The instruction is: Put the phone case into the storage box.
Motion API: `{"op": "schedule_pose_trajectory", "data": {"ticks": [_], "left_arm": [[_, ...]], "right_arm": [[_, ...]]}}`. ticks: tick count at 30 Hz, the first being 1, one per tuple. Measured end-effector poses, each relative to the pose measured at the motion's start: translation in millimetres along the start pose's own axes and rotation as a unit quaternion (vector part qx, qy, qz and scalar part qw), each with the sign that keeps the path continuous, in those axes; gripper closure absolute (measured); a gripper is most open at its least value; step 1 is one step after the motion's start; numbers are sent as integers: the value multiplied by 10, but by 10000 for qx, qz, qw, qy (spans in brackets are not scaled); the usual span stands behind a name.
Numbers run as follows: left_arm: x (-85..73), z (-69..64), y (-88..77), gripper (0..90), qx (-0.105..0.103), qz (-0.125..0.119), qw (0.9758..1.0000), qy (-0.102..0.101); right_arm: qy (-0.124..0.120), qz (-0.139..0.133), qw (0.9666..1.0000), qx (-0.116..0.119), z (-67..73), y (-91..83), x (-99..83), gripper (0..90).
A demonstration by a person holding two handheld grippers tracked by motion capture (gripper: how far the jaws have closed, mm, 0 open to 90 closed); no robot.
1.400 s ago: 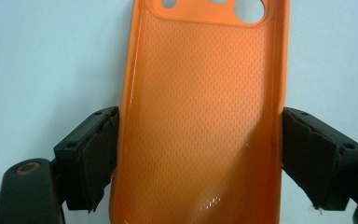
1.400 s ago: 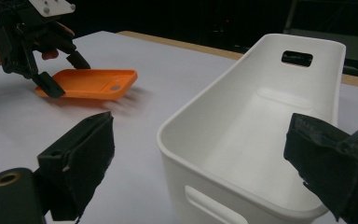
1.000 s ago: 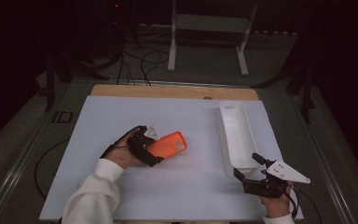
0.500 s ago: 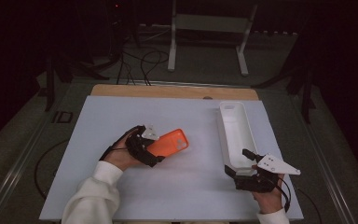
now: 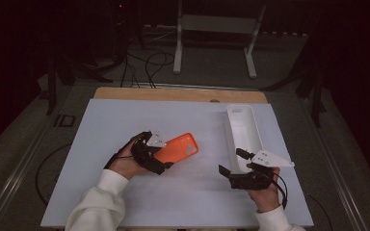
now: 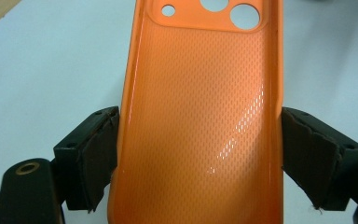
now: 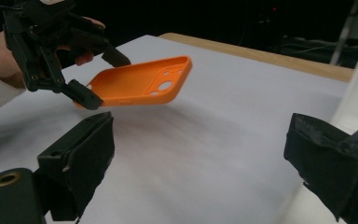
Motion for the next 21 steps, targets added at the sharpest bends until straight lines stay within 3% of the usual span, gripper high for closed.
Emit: {"op": "schedule_pose_trajectory", "data": {"ticks": [2, 21], "left_arm": [[10, -25, -7, 162, -7, -34, 10000, 16], [123, -248, -33, 162, 0, -283, 9991, 301]], "right_arm": [[68, 45, 9999, 139, 28, 65, 37, 85], [439, 348, 9969, 552, 96, 359, 138, 100]]}}
Point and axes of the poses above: each handheld gripper's, and its own axes: y roughly forward along the jaws, x roughly out of its top, z roughly to its left, the point moved 5 cm from there along y, roughly forward along the jaws, and after that the axes turned 15 degrees about z, right-handed, at the moved point
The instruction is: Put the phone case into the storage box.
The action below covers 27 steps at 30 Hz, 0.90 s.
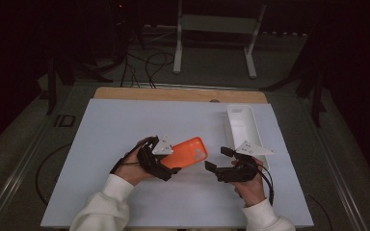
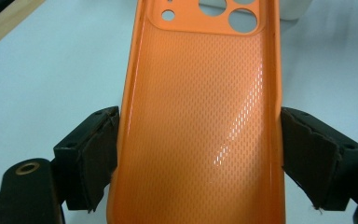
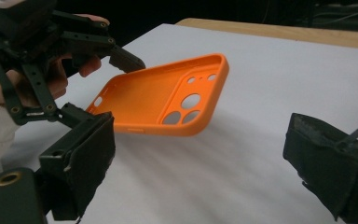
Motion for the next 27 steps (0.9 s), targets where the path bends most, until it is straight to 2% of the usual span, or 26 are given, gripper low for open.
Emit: {"op": "schedule_pose_trajectory", "data": {"ticks": [6, 8, 9, 17, 22, 26, 27], "left_arm": [[89, -111, -41, 162, 3, -133, 9997, 181], [89, -111, -41, 162, 3, -133, 9997, 181], [123, -141, -63, 162, 21, -195, 9995, 229], [194, -220, -87, 162, 17, -353, 9987, 355], [234, -268, -78, 161, 49, -424, 9980, 467], [248, -284, -48, 160, 88, -400, 9978, 519], [242, -286, -17, 159, 152, -345, 9978, 551]], "right_arm": [[127, 32, 9999, 105, 7, 54, 24, 117], [141, 49, 9998, 114, 14, 57, 28, 117], [204, 38, 9996, 214, 24, 61, 46, 139], [453, 65, 9976, 520, 37, 79, 64, 183], [577, 65, 9954, 763, 57, 74, 75, 255], [562, 111, 9956, 745, 83, 78, 84, 297], [591, 113, 9957, 711, 92, 70, 92, 373]]}}
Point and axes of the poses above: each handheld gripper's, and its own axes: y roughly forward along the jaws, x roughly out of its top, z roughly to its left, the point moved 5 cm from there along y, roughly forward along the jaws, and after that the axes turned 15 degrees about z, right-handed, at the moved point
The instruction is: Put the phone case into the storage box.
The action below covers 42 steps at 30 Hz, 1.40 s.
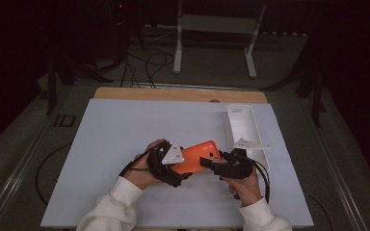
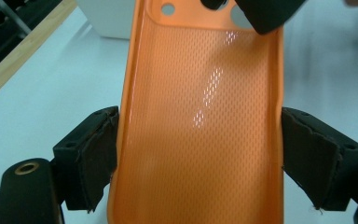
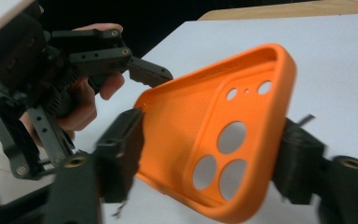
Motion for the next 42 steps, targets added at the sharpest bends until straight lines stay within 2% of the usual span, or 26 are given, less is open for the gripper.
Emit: {"op": "schedule_pose_trajectory", "data": {"ticks": [6, 7, 8, 10, 12, 15, 16, 18, 20, 21, 24, 25, 32, 34, 35, 42], "left_arm": [[-25, -25, 82, 159, 110, 163, 9998, 55], [-29, -31, 99, 159, 122, 186, 9997, 49], [-40, -42, 139, 167, 148, 226, 9996, 57], [-45, -50, 157, 168, 147, 236, 9996, 44], [-53, -56, 187, 167, 169, 259, 9995, 32], [-55, -64, 217, 167, 195, 274, 9994, -1], [-55, -67, 225, 165, 212, 275, 9994, -8], [-53, -73, 235, 164, 262, 286, 9992, 10], [-53, -82, 247, 163, 296, 289, 9991, 25], [-55, -90, 251, 208, 283, 284, 9992, 44], [-59, -89, 253, 207, 300, 292, 9991, 30], [-75, -78, 255, 205, 300, 268, 9992, -33], [-114, -48, 243, 223, 297, 232, 9992, -146], [-118, -45, 234, 225, 317, 187, 9991, -220], [-119, -46, 227, 224, 400, 154, 9987, -270], [-121, -81, 236, 198, 490, 88, 9981, -364]], "right_arm": [[19, 46, 10000, 73, 32, -3, 6, 590], [19, 46, 10000, 73, 32, -3, 6, 590], [49, 55, 10000, 35, 34, -5, 10, 670], [52, 58, 10000, 34, 37, -5, 11, 692], [100, 77, 9999, -63, 43, -1, 12, 763], [113, 124, 9997, -161, 41, 6, 8, 777], [106, 150, 9993, -311, 40, 13, 1, 791], [136, 171, 9988, -448, 35, 18, -5, 821], [190, 146, 9989, -405, 36, 18, -5, 827], [160, 125, 9985, -516, 36, 18, 0, 841], [132, 155, 9979, -614, 40, 15, -1, 843], [91, 148, 9976, -678, 50, 3, 0, 847], [-60, 139, 9968, -787, 80, -32, 19, 848], [-59, 127, 9966, -817, 83, -39, 22, 848], [-54, 106, 9962, -863, 87, -51, 29, 848], [24, 47, 9959, -898, 98, -66, 57, 848]]}}
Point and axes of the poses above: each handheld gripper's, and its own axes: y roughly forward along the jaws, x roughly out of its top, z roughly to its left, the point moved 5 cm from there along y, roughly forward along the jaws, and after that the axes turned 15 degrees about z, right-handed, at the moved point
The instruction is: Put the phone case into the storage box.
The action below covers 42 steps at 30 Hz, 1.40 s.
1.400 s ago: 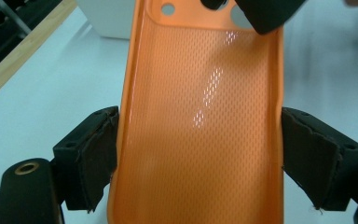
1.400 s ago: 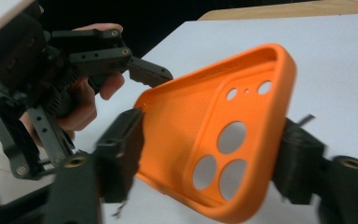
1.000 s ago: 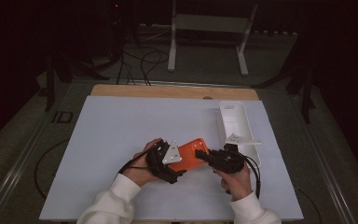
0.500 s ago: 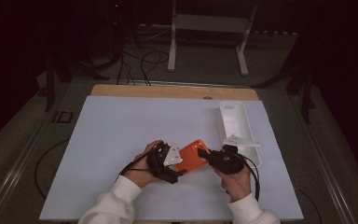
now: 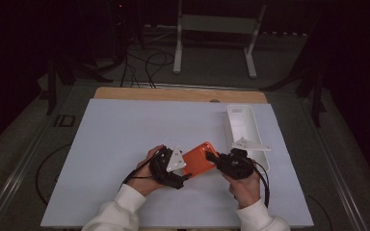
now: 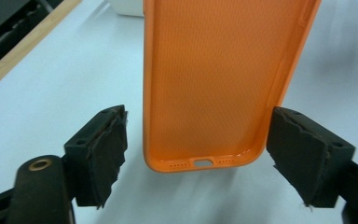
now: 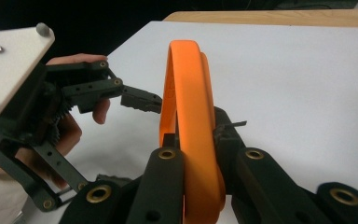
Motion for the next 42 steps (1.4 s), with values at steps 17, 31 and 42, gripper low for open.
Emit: {"op": "schedule_pose_trajectory", "data": {"ticks": [17, 31, 42], "left_arm": [[-9, -49, 117, 43, 319, 33, 9991, -269], [11, -76, 211, 4, 361, 63, 9987, -354], [77, -99, 267, 4, 516, 20, 9979, -382]], "right_arm": [[274, -37, 9996, 19, -18, -9, 32, 848], [480, -56, 9988, 103, -1, 33, 47, 848], [633, -76, 9978, 168, 6, 60, 48, 848]]}}
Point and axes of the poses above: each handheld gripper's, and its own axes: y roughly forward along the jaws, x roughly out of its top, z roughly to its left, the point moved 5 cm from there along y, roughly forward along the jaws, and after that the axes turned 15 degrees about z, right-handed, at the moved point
